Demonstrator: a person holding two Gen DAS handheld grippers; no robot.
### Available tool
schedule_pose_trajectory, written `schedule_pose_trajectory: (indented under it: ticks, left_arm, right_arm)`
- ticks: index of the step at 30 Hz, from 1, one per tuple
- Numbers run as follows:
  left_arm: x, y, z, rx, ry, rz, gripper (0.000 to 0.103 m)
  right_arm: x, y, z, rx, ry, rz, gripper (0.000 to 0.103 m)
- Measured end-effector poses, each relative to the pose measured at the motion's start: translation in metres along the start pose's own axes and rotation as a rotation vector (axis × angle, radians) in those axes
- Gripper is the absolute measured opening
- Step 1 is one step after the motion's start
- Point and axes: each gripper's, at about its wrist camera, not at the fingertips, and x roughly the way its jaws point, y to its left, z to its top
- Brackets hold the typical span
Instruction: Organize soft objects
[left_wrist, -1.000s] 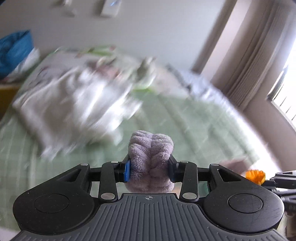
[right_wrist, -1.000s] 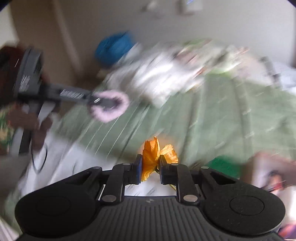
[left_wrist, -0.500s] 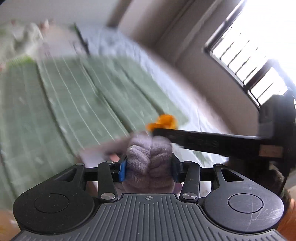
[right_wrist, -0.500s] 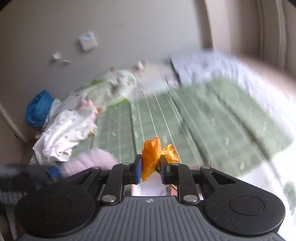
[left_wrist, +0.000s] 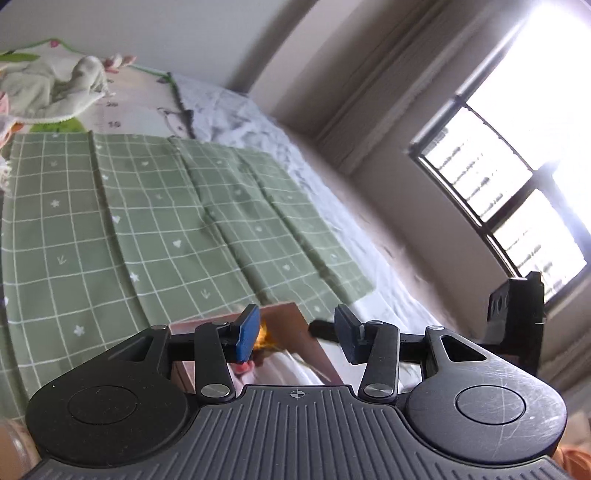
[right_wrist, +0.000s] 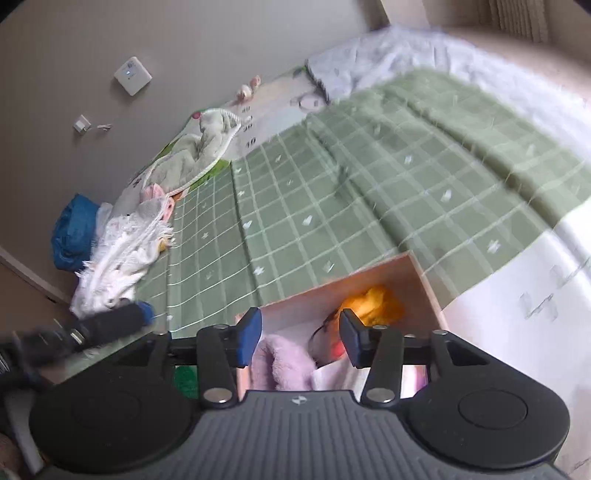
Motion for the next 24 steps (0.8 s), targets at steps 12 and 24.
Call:
schedule_pose_trajectory:
  ticks: [12,24]
  left_arm:
    - [-0.126,0.064,-0.074,0.191,0.117,0.192,0.049]
    - [-0.151,0.159,-0.141,0.031,0.300,0.226,0.049]
  right_arm:
    - [0.000,0.119,-0.084,-0.482,-0.096,-0.025,0.047]
    - [0.079,0.219,-0.179,-0.828,0.077,-0.011,0.029]
